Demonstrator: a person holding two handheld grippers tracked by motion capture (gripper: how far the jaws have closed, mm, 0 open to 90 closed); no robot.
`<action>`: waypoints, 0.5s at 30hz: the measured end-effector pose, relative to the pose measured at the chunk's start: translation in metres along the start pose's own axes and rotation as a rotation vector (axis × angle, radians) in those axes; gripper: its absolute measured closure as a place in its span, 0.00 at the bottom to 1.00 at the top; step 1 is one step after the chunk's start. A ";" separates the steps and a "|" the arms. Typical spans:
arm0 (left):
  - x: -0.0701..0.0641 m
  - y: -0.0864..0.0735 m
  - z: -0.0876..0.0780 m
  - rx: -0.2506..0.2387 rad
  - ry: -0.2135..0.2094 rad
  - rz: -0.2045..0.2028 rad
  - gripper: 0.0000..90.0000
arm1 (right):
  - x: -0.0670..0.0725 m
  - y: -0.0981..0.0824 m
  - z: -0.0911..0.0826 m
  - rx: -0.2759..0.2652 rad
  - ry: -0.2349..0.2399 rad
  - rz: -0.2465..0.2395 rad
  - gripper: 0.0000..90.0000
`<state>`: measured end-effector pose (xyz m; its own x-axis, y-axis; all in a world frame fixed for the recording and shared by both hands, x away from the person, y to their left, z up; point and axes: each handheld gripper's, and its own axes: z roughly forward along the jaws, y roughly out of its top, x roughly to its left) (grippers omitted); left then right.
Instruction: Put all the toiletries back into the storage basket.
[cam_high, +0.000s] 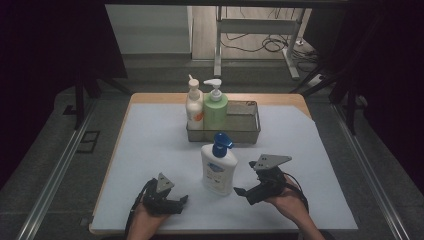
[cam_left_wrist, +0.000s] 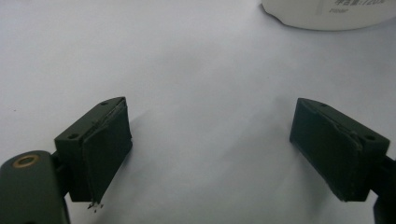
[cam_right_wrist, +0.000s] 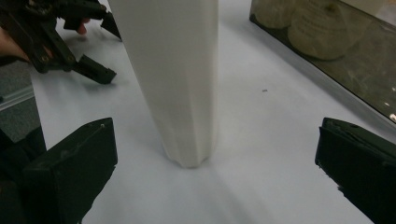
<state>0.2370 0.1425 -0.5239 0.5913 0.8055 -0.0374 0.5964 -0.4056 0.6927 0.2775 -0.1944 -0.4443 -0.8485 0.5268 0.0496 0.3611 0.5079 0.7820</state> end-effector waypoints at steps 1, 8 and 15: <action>0.000 0.000 0.000 0.000 0.000 0.000 0.14 | 0.001 0.005 0.002 -0.006 0.000 -0.004 0.00; 0.000 0.000 0.000 0.000 -0.001 0.000 0.14 | 0.004 0.018 0.008 -0.018 -0.002 0.002 0.00; 0.000 0.000 0.000 -0.001 -0.002 -0.001 0.14 | 0.011 0.032 0.016 -0.019 0.014 -0.011 0.01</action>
<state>0.2370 0.1428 -0.5239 0.5917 0.8052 -0.0392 0.5966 -0.4046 0.6931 0.2859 -0.1620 -0.4286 -0.8579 0.5115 0.0498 0.3444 0.5002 0.7945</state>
